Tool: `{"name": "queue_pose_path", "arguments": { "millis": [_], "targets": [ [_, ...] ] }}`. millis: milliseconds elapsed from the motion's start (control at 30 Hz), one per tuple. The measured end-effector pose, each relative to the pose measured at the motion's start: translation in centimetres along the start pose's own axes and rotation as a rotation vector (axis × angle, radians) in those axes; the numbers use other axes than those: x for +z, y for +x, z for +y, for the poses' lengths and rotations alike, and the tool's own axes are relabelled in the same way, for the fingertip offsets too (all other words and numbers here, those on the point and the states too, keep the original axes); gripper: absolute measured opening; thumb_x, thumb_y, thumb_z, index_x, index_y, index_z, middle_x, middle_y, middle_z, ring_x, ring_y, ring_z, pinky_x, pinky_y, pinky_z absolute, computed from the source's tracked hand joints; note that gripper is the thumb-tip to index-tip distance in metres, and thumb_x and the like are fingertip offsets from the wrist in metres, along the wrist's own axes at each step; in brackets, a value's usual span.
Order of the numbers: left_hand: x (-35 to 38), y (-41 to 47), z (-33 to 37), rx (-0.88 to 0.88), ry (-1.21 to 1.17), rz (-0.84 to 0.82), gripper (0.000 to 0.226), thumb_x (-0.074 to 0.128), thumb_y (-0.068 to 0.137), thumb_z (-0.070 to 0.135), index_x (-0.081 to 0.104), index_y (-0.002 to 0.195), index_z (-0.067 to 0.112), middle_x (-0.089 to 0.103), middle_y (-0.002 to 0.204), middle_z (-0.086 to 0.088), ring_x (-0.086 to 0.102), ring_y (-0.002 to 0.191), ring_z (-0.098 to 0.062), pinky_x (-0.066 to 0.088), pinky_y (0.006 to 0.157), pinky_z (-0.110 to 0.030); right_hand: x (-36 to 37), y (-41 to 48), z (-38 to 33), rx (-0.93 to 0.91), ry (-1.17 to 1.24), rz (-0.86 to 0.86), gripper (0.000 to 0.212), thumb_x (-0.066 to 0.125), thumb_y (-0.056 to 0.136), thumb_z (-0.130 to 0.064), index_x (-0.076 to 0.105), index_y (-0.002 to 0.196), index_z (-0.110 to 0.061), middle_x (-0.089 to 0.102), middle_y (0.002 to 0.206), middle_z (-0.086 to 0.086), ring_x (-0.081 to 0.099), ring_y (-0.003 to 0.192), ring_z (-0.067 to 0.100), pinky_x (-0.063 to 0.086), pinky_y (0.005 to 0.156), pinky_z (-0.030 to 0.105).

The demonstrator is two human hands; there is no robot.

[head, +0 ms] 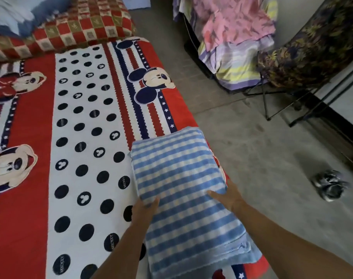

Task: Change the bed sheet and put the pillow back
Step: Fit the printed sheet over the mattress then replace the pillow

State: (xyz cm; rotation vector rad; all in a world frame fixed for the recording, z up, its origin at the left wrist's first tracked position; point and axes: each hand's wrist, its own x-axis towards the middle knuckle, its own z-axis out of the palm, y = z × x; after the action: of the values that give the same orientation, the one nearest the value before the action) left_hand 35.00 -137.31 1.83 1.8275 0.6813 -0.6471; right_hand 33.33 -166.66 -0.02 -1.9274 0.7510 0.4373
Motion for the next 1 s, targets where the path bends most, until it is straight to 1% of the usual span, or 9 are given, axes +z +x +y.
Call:
{"name": "queue_pose_path", "arguments": {
  "millis": [67,133,200,300,400,500,633,800,1000],
  "targets": [
    [0.8,0.3,-0.9,-0.054,-0.108,-0.009,0.106,0.079,0.059,0.065,0.034,0.143,0.018,0.052,0.132,-0.009,0.055,0.115,-0.032,0.050,0.096,-0.049,-0.3,-0.5,-1.7,0.032,-0.025,-0.037,0.131,0.079,0.038,-0.077,0.032,0.146,-0.021,0.043,0.147,0.003,0.045,0.132,0.025,0.038,0.110,0.046],
    [1.4,0.4,-1.1,-0.082,-0.206,-0.012,0.089,0.078,0.076,0.043,0.029,0.145,0.015,0.048,0.134,-0.007,0.053,0.116,-0.030,0.050,0.094,-0.046,-0.2,-0.8,-3.0,0.099,-0.030,-0.067,0.102,0.082,0.065,-0.052,0.032,0.146,-0.015,0.044,0.145,0.005,0.046,0.131,0.027,0.041,0.106,0.040],
    [1.7,1.0,-1.4,-0.104,-0.251,-0.007,0.080,0.076,0.080,0.036,0.032,0.142,0.014,0.050,0.133,-0.007,0.054,0.114,-0.029,0.051,0.092,-0.047,0.1,-0.1,-3.2,0.140,-0.014,-0.105,0.082,0.078,0.076,-0.039,0.036,0.141,-0.011,0.049,0.139,0.006,0.052,0.121,0.026,0.045,0.096,0.036],
    [1.8,1.9,-1.7,-0.155,-0.246,-0.007,0.088,0.082,0.069,0.050,0.042,0.138,0.015,0.058,0.127,-0.009,0.059,0.110,-0.030,0.051,0.095,-0.051,0.6,0.8,-3.4,0.116,0.029,-0.138,0.071,0.074,0.079,-0.043,0.043,0.135,-0.014,0.055,0.130,0.005,0.054,0.103,0.020,0.048,0.084,0.032],
    [1.5,2.1,-1.4,-0.203,-0.199,-0.003,0.079,0.082,0.068,0.050,0.051,0.131,0.012,0.062,0.116,-0.007,0.061,0.104,-0.029,0.052,0.094,-0.047,1.0,1.1,-4.2,0.123,0.098,-0.168,0.057,0.069,0.082,-0.045,0.045,0.125,-0.019,0.056,0.118,0.000,0.052,0.096,0.017,0.047,0.073,0.025],
    [1.4,1.6,-0.3,-0.203,-0.151,-0.037,0.083,0.083,0.064,0.054,0.053,0.128,0.011,0.063,0.113,-0.006,0.062,0.101,-0.027,0.052,0.090,-0.041,1.0,1.2,-5.0,0.123,0.103,-0.254,0.059,0.068,0.081,-0.049,0.045,0.128,-0.021,0.057,0.118,0.001,0.054,0.098,0.020,0.047,0.080,0.031],
    [0.4,0.5,0.5,-0.191,-0.190,-0.035,0.068,0.082,0.072,0.043,0.051,0.125,0.012,0.061,0.107,-0.004,0.061,0.096,-0.025,0.052,0.087,-0.040,0.3,0.3,-6.3,0.099,0.143,-0.376,0.031,0.070,0.084,-0.038,0.053,0.107,-0.025,0.063,0.099,-0.004,0.061,0.087,0.016,0.051,0.070,0.028],
    [-3.6,-2.2,1.0,-0.123,-0.234,-0.007,0.083,0.087,0.056,0.053,0.057,0.122,0.013,0.068,0.111,-0.007,0.066,0.098,-0.027,0.055,0.091,-0.045,0.9,-2.3,-8.1,0.068,0.245,-0.469,0.062,0.084,0.060,-0.037,0.062,0.115,-0.017,0.074,0.100,0.010,0.070,0.092,0.031,0.057,0.081,0.045],
    [-10.6,-7.4,-1.6,-0.085,-0.346,0.082,0.044,0.083,0.073,0.032,0.064,0.108,0.012,0.072,0.098,-0.005,0.068,0.091,-0.024,0.056,0.073,-0.034,5.7,-7.6,-11.0,-0.025,0.252,-0.568,0.064,0.085,0.061,-0.035,0.062,0.118,-0.015,0.074,0.101,0.009,0.070,0.094,0.029,0.056,0.086,0.045]
  ]
}}
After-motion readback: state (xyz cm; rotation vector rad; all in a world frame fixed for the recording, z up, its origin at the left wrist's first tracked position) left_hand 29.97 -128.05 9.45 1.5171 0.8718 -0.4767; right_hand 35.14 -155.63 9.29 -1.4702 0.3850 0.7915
